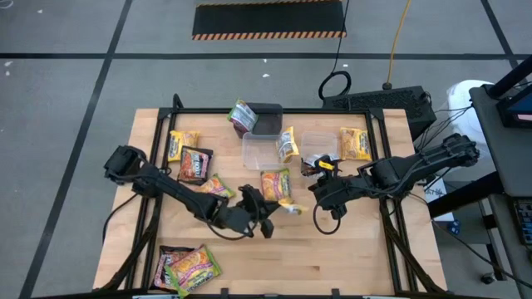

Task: Sort Maruchan noodles
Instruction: Put the yellow noodle pack into the left transparent bin

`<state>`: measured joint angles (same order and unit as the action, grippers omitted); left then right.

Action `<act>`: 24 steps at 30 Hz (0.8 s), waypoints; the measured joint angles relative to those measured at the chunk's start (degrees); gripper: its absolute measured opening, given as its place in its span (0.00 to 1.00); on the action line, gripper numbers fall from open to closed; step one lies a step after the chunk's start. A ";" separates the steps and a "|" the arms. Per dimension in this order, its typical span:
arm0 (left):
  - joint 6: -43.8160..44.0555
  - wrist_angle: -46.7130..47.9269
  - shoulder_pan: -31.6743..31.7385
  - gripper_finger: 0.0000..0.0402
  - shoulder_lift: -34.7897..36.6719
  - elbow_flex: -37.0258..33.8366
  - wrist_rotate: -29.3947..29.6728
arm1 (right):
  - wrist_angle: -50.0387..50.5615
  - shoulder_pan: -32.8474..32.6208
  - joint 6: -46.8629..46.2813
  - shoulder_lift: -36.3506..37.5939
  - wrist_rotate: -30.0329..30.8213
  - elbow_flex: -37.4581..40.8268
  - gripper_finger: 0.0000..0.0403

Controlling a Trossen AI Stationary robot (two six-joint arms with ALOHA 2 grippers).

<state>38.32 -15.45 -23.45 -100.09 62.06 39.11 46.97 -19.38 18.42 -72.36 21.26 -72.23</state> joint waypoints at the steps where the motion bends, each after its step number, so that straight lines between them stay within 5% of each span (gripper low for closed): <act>1: -0.70 -1.06 0.29 0.00 0.37 0.07 0.26 | -0.01 0.00 0.06 0.00 0.02 0.00 0.00; 15: -7.96 -1.57 2.92 0.00 5.59 0.09 18.95 | -0.62 0.00 0.29 0.02 0.13 0.00 0.00; 24: -5.17 -0.71 9.34 0.00 5.57 0.09 20.04 | -1.98 0.00 1.80 0.02 5.92 0.00 0.00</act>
<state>33.15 -16.16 -14.11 -94.52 62.15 59.16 44.99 -19.38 20.23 -72.34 27.17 -72.23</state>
